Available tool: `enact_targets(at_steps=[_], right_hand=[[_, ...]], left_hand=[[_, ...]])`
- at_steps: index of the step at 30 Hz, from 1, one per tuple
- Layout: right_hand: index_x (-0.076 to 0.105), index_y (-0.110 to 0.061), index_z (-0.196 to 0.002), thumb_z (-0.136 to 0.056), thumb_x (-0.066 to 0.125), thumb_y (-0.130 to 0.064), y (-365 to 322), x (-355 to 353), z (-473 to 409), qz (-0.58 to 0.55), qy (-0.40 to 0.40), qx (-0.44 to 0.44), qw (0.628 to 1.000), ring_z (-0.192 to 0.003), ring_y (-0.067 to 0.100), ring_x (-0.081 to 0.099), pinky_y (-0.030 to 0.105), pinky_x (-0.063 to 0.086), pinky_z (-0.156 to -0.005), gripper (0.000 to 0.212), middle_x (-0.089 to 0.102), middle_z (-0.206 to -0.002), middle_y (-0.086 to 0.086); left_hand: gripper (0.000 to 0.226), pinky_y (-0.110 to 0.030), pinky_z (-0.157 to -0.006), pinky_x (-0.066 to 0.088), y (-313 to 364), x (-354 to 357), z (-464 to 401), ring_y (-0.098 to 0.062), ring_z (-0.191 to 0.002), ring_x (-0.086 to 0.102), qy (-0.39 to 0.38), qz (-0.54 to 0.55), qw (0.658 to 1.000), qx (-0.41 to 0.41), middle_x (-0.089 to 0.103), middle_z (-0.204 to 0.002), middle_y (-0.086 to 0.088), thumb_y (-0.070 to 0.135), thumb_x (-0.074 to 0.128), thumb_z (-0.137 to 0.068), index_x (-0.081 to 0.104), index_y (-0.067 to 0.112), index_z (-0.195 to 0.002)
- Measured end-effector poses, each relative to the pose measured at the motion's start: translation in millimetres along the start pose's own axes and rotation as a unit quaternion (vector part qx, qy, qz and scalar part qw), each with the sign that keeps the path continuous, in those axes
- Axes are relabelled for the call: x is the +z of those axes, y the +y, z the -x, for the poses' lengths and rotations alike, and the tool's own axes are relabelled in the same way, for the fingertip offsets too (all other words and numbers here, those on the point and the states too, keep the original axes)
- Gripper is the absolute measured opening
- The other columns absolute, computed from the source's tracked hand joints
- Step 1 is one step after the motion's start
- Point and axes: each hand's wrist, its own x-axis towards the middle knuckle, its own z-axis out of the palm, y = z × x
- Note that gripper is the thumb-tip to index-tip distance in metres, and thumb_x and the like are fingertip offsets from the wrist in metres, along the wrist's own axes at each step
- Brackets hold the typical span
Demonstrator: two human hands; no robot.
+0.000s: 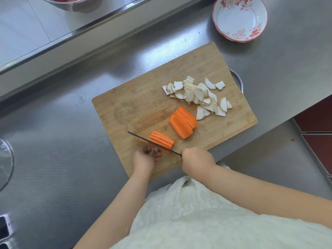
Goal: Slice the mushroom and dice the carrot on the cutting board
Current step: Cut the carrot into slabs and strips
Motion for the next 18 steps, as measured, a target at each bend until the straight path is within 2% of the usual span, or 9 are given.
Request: enact_targets(at_steps=[2,6,9,11,13,16,18], right_hand=[[0.06,-0.011,-0.1,-0.089,0.043,-0.002,-1,-2,0,-0.004,-0.004,0.004,1.0,-0.078,0.026,0.053,0.03,0.039,-0.063,0.022,0.063,-0.096,0.007],[0.06,-0.009,-0.105,-0.091,0.044,0.001,-6,-2,4,0.015,0.003,-0.014,1.0,-0.098,0.028,0.061,0.03,0.039,-0.067,0.024,0.063,-0.107,0.008],[0.059,-0.008,-0.109,-0.091,0.046,0.002,-10,5,10,0.036,0.015,-0.05,0.998,-0.102,0.028,0.06,0.031,0.039,-0.069,0.024,0.063,-0.109,0.008],[0.058,-0.008,-0.11,-0.09,0.047,0.002,-10,7,11,0.036,0.019,-0.054,0.998,-0.099,0.028,0.06,0.031,0.04,-0.069,0.025,0.062,-0.104,0.007],[0.058,-0.009,-0.11,-0.09,0.047,0.001,-8,5,11,0.031,0.022,-0.053,0.998,-0.093,0.028,0.058,0.031,0.039,-0.068,0.024,0.06,-0.093,0.004],[0.058,-0.01,-0.106,-0.091,0.045,-0.001,-5,-1,11,0.027,0.033,-0.051,0.998,-0.082,0.026,0.052,0.03,0.038,-0.066,0.022,0.059,-0.096,0.007],[0.059,-0.011,-0.102,-0.092,0.043,-0.004,-2,-3,10,0.016,0.042,-0.047,0.998,-0.077,0.025,0.049,0.03,0.038,-0.064,0.02,0.061,-0.098,0.007]], left_hand=[[0.008,-0.026,-0.068,0.054,1,1,0,-0.013,-0.066,0.067,0.0,0.006,1.0,-0.005,0.069,-0.075,-0.005,0.01,0.058,-0.095,0.06,0.009,-0.087],[0.005,-0.032,-0.071,0.057,2,0,1,-0.019,-0.07,0.068,-0.003,-0.005,1.0,-0.001,0.07,-0.079,-0.009,0.008,0.056,-0.096,0.06,0.005,-0.094],[0.012,-0.028,-0.061,0.058,6,-1,0,-0.021,-0.072,0.07,-0.01,-0.009,1.0,-0.01,0.07,-0.085,-0.011,0.0,0.05,-0.096,0.061,0.004,-0.097],[0.017,-0.024,-0.054,0.056,8,-1,0,-0.017,-0.066,0.07,-0.012,-0.021,1.0,-0.007,0.069,-0.086,-0.011,-0.003,0.048,-0.096,0.061,0.007,-0.091],[0.017,-0.025,-0.056,0.056,7,-1,-1,-0.015,-0.062,0.07,-0.009,-0.03,0.999,-0.007,0.07,-0.086,-0.011,0.0,0.049,-0.096,0.061,0.009,-0.089],[0.009,-0.027,-0.061,0.056,5,0,-1,-0.017,-0.068,0.069,-0.003,-0.028,1.0,-0.01,0.071,-0.089,-0.015,0.005,0.053,-0.097,0.062,0.004,-0.097],[0.007,-0.028,-0.064,0.054,5,0,0,-0.018,-0.069,0.067,-0.002,-0.028,1.0,-0.009,0.07,-0.086,-0.014,0.008,0.055,-0.097,0.061,0.004,-0.095]])
